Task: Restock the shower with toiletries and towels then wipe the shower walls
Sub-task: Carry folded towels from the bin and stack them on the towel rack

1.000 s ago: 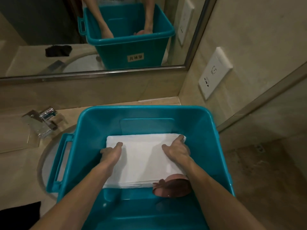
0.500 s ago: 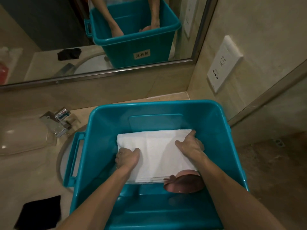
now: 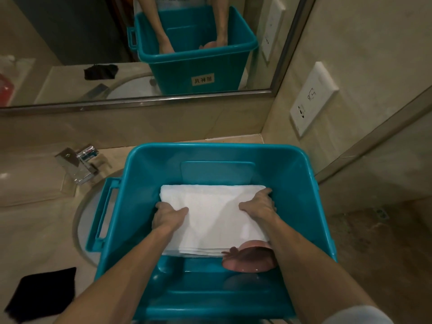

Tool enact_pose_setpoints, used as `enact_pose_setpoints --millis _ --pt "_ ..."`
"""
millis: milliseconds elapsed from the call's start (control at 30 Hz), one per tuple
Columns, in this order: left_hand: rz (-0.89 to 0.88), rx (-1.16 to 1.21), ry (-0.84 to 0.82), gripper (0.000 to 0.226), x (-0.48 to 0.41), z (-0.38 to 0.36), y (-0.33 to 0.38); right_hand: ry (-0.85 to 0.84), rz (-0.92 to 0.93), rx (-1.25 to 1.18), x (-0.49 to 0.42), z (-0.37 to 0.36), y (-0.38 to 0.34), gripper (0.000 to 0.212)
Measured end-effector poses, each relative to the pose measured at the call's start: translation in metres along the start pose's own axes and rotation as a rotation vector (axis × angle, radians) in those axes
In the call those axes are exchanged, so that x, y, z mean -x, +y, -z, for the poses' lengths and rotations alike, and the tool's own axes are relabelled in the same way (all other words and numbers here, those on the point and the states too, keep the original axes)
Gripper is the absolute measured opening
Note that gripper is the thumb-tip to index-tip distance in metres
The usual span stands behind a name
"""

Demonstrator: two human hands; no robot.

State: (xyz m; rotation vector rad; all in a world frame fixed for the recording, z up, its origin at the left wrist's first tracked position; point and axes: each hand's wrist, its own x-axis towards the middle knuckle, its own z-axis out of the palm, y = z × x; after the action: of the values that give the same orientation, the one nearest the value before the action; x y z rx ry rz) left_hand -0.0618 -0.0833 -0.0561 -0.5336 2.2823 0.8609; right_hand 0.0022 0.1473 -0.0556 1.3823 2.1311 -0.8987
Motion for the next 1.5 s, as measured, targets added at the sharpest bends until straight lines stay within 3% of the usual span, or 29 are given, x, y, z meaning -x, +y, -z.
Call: enact_pose_setpoints --millis 100,200,367,633,967,1033,1167,1200,1367,1500 --pt "-0.021 -0.023 0.015 0.067 0.002 0.003 -0.003 -0.044 -0.022 0.003 -0.011 -0.003 0.001 0.116" --pt "-0.018 -0.017 -0.008 0.057 -0.001 0.006 -0.004 -0.053 -0.014 0.008 -0.035 -0.012 0.007 0.101" --pt "-0.032 -0.059 -0.016 0.053 0.001 0.007 -0.002 -0.025 -0.027 0.035 -0.002 -0.005 -0.005 0.098" --pt "-0.031 -0.141 -0.002 0.054 0.001 0.008 -0.002 -0.051 -0.019 -0.049 -0.002 -0.002 -0.003 0.120" --pt "-0.034 -0.051 -0.078 0.047 0.000 0.013 -0.004 -0.114 -0.001 -0.135 -0.008 0.011 -0.004 0.129" --pt "-0.033 -0.027 -0.085 0.047 -0.002 0.015 -0.005 -0.137 0.025 -0.218 -0.005 0.018 -0.001 0.118" --pt "-0.020 0.047 -0.119 0.051 -0.004 0.017 -0.007 -0.216 0.088 -0.399 -0.001 0.040 0.006 0.049" --pt "-0.016 0.083 -0.136 0.054 -0.004 0.018 -0.008 -0.229 0.115 -0.412 0.002 0.043 0.006 0.043" --pt "0.020 0.252 -0.212 0.066 -0.008 0.024 -0.011 -0.223 0.083 -0.486 0.015 0.034 0.013 0.045" --pt "0.064 0.472 -0.252 0.043 -0.004 0.025 -0.007 -0.170 0.020 -0.602 0.024 0.033 0.028 0.043"
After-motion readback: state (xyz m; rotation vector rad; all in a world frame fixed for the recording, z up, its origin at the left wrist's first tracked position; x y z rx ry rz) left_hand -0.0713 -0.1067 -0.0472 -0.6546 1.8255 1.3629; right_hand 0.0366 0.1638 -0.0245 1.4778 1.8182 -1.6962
